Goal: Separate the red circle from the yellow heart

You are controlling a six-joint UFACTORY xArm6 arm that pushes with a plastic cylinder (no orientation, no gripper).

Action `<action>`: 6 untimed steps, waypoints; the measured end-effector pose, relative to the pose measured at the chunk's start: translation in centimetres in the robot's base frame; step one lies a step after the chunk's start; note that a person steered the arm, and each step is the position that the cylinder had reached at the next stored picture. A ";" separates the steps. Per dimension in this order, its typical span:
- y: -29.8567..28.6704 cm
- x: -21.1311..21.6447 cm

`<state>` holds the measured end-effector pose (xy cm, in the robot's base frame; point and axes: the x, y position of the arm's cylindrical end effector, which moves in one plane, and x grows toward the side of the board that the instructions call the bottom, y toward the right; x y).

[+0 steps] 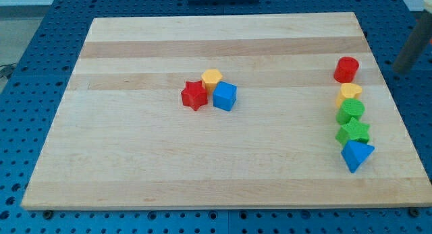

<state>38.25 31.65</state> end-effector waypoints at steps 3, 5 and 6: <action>-9.1 -0.3; -15.8 0.7; -15.8 1.5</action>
